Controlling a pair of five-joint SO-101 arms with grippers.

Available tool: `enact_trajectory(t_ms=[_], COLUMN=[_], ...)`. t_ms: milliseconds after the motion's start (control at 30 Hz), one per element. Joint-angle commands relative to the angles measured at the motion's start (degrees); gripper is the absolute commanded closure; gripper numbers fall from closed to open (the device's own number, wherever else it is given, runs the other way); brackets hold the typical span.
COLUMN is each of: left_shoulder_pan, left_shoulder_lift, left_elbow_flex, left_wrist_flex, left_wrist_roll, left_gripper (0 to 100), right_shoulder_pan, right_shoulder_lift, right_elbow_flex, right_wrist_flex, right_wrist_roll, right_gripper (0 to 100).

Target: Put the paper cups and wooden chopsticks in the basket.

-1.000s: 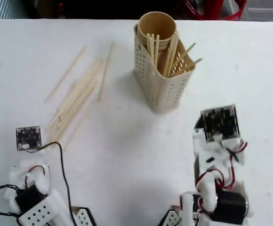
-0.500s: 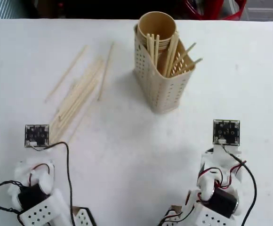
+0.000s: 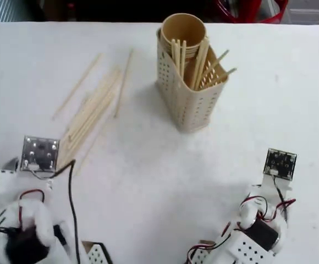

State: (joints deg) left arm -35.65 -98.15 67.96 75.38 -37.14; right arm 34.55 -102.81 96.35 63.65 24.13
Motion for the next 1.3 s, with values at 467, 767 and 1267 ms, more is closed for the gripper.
enact_trajectory(t_ms=[467, 767, 1267], left_shoulder_pan=[20.7, 19.0, 17.9], left_shoulder_lift=[75.6, 102.8, 141.1], left_elbow_flex=[-58.0, -67.0, -103.1], left_wrist_flex=[6.5, -5.1, -4.8], left_wrist_roll=[8.4, 6.7, 6.1], left_gripper=[85, 85, 85], right_shoulder_pan=[0.3, 0.1, 0.1], right_shoulder_lift=[-0.3, -0.4, -0.4], right_elbow_flex=[0.5, 0.5, 0.5], right_wrist_flex=[9.1, 9.1, 9.1], right_wrist_roll=[0.5, 0.5, 0.5], right_gripper=[98.0, 98.0, 98.0])
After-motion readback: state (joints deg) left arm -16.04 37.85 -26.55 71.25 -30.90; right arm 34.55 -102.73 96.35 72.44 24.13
